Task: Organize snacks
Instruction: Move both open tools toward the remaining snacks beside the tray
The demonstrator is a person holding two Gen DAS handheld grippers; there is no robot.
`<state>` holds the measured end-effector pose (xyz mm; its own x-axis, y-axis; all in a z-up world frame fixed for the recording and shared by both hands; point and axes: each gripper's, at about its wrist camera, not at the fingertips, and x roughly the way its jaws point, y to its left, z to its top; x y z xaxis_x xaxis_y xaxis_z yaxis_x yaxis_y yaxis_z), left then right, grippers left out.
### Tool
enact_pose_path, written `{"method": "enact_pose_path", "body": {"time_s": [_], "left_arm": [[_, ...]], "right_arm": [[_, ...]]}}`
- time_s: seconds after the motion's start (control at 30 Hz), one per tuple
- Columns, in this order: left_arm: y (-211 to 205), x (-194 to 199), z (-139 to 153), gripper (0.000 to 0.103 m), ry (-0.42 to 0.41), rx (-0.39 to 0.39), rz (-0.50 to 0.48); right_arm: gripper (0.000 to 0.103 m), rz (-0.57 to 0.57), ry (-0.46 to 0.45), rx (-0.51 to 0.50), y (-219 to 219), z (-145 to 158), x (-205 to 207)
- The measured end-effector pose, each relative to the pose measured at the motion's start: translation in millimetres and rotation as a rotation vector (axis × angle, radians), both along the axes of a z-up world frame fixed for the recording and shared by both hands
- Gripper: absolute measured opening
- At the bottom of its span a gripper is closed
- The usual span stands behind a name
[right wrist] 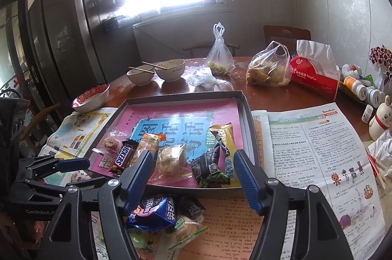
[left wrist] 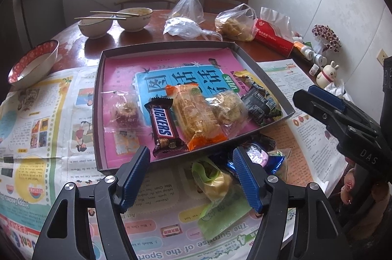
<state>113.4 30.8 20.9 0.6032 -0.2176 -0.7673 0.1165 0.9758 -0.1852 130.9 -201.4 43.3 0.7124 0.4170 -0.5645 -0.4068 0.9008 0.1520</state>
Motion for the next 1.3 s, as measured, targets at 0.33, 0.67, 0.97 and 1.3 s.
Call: {"method": "enact_pose_path", "body": {"time_s": [0.33, 0.67, 0.97, 1.3], "left_arm": [[-3.3, -6.0, -1.5, 0.072, 0.003, 0.008, 0.000], [-1.5, -11.4, -7.6, 0.072, 0.019, 0.005, 0.002], [3.4, -14.5, -15.0, 0.072, 0.038, 0.001, 0.014], [-2.5, -11.5, -35.2, 0.072, 0.100, 0.006, 0.003]], "right_arm": [[0.072, -0.006, -0.019, 0.003, -11.5, 6.1, -8.4], [0.073, -0.004, -0.022, -0.014, -18.5, 2.0, -18.7], [0.074, 0.008, -0.034, -0.053, -19.7, -4.9, -27.0], [0.074, 0.051, -0.030, -0.114, -16.5, -22.3, -33.4]]}}
